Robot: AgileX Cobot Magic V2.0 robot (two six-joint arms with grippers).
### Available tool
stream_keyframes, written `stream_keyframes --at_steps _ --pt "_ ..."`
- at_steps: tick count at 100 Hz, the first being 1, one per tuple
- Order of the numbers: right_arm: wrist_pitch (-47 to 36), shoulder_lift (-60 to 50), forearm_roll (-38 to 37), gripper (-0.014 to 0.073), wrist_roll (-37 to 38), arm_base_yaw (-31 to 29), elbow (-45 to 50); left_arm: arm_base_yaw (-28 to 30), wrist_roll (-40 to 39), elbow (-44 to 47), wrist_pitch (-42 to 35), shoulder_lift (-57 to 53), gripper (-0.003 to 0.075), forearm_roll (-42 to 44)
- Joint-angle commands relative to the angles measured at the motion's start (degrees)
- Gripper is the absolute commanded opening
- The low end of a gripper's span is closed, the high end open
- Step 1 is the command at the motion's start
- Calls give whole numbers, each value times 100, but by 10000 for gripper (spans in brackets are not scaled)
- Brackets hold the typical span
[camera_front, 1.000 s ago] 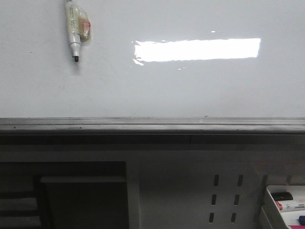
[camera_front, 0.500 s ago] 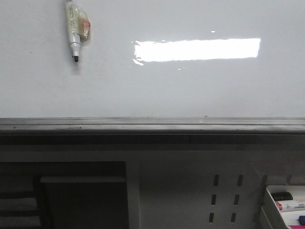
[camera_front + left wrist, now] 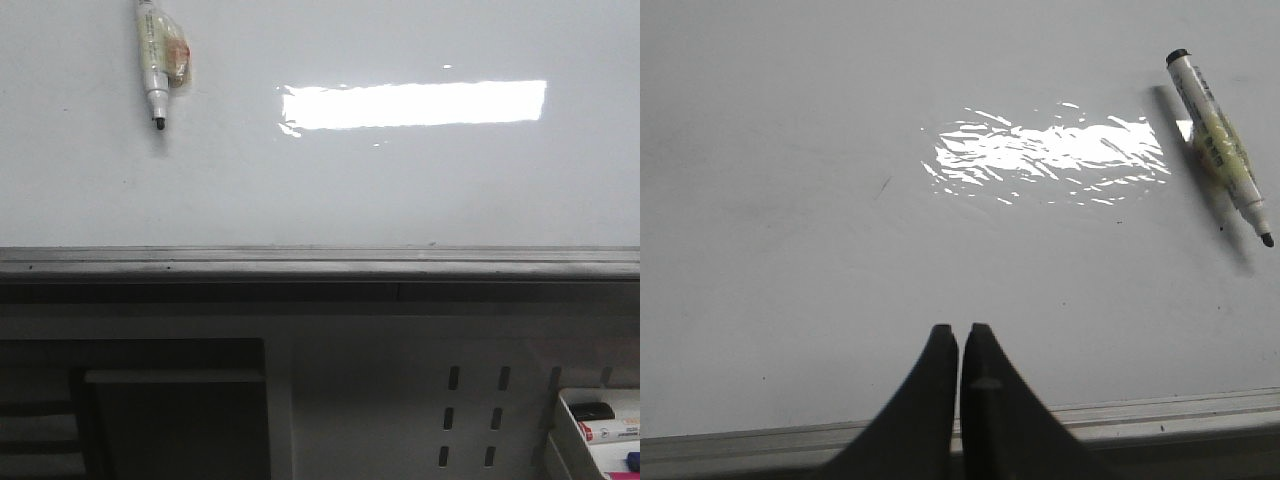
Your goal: Write number 4 on whiteboard
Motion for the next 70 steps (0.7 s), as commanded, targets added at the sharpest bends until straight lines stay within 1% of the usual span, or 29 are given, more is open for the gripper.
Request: stream_keyframes --at_steps 1,11,37,46,54,58,64,70 --pt "-487 -128 164 -69 -44 17 123 11 -70 160 -448 -153 -20 -49" --pt "-571 -128 695 -69 -44 17 123 11 -70 160 -483 -153 -20 -152" --pt "-928 -128 1956 -69 -44 17 123 11 -70 160 -707 -153 -20 -1646" --pt "-1135 -128 2561 -69 -44 17 123 11 -70 160 -853 -153 -20 -2296" --pt "-1283 -128 3392 -69 -44 17 123 11 -70 135 -1023 -153 -20 -2911" --pt "-1319 -128 3660 -69 -44 17 103 11 -70 92 -1050 -153 -20 -3108" --pt "-1254 -119 3717 -63 -44 17 40 11 -70 11 -1024 -153 -20 -3195" --pt "-993 -89 3706 -63 -44 17 -107 11 -70 -142 -869 -153 -20 -3182"
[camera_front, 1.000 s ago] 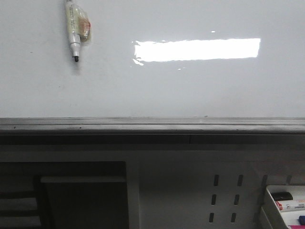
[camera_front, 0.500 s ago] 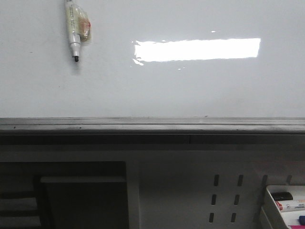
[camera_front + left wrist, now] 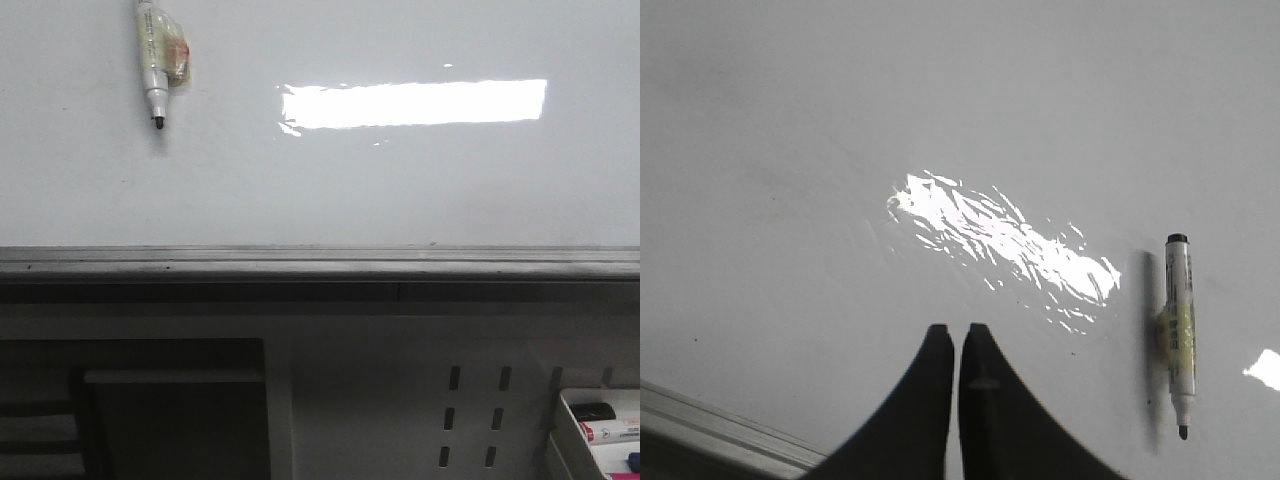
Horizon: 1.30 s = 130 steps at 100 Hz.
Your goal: Write number 4 on whiteboard
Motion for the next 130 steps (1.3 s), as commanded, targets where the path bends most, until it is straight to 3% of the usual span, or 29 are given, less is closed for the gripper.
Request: stream_keyframes --at_steps 1,28,56,62,69,81,88,96,115,130 --pt "-149 -68 169 -63 -34 17 -128 11 -61 -165 -245 -136 -20 -139" --pt "935 1465 -409 -63 -65 17 -1388 1 -61 -1729 1365 1075 -20 1139" --pt "1940 3620 -530 -62 -73 17 -2932 1 -40 -3047 2127 3206 -20 1178" --pt "2070 3900 -530 -54 -188 33 -3140 -59 180 -3197 2138 3607 -8 1060" --pt "2129 4099 -482 20 -375 32 -3305 -171 670 -3342 2091 3911 53 621" --pt "2138 4238 -458 328 -397 36 -3501 -540 1488 -3507 1832 4442 258 -405" --pt "2138 4254 -458 449 -397 36 -3557 -787 1814 -3572 1678 4696 379 -848" --pt "2128 4254 -458 454 -439 36 -3557 -1179 2061 -3692 1468 5085 436 -1149" --pt "2138 4254 -458 404 -439 36 -3557 -2078 2262 -4168 681 6010 382 -1086" --pt "2191 4254 -458 397 -439 36 -3557 -2193 2262 -4511 614 6584 374 -1082"
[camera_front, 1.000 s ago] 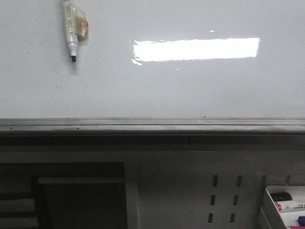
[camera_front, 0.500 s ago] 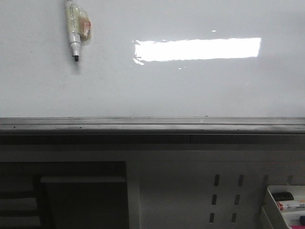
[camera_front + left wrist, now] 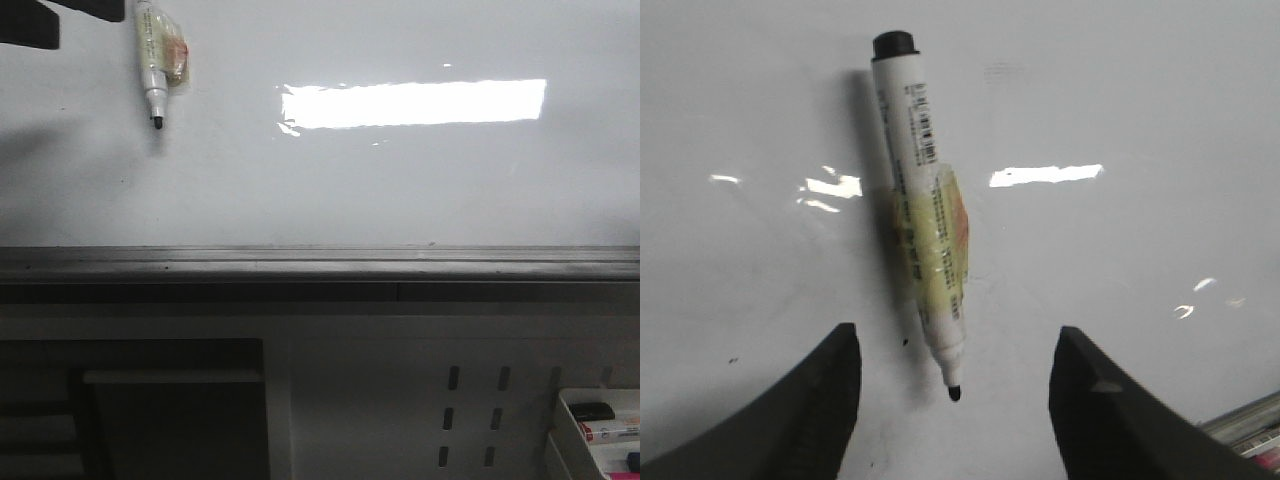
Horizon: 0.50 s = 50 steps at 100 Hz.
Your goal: Write number 4 on whiteboard
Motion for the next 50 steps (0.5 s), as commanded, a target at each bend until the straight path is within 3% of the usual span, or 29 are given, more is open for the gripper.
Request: stream_keyframes --at_steps 1,50 --pt "-274 20 47 397 -86 26 -197 -74 26 -362 -402 227 374 -80" --pt "-265 20 47 397 -173 26 -197 -74 26 -852 -466 1013 362 -70"
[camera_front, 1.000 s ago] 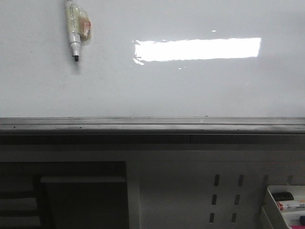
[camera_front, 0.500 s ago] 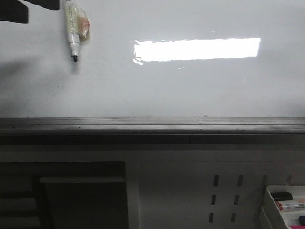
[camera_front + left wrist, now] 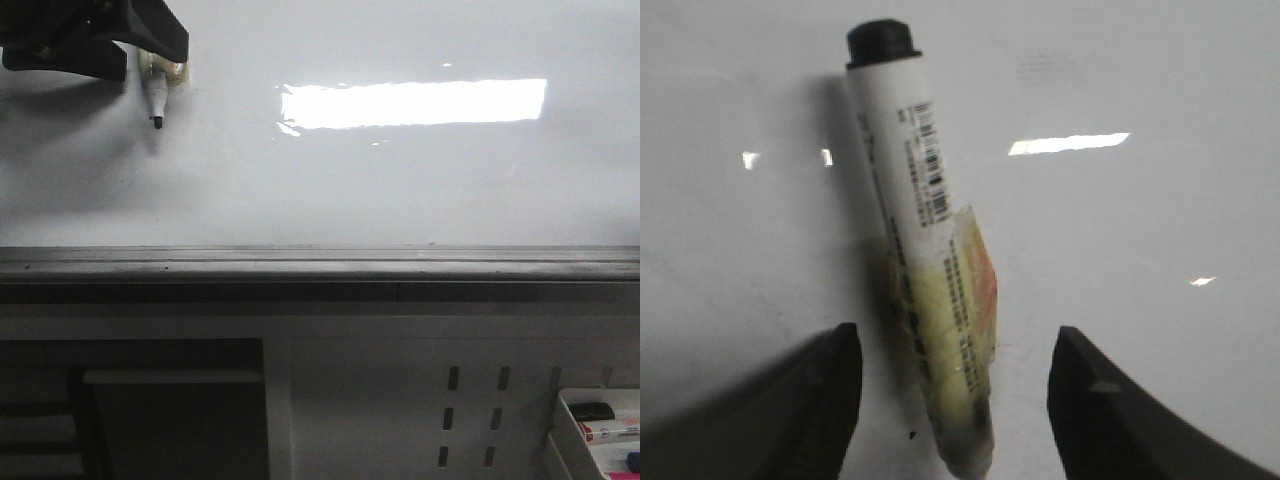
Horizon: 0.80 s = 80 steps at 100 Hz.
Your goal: Write number 4 on whiteboard
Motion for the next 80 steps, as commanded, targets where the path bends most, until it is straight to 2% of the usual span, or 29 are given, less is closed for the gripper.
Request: stream_keyframes --at_steps 1,48,67,80 --pt "-301 20 47 397 -113 26 -197 -48 0 -218 -305 -121 357 -59" --pt "-312 20 47 397 -114 26 -197 -48 14 -218 -320 -9 -18 63" --pt "-312 20 47 397 -114 26 -197 -48 220 -218 -254 -123 -20 197" --pt "-55 20 152 397 -258 26 -271 -48 529 -218 254 -412 -20 694"
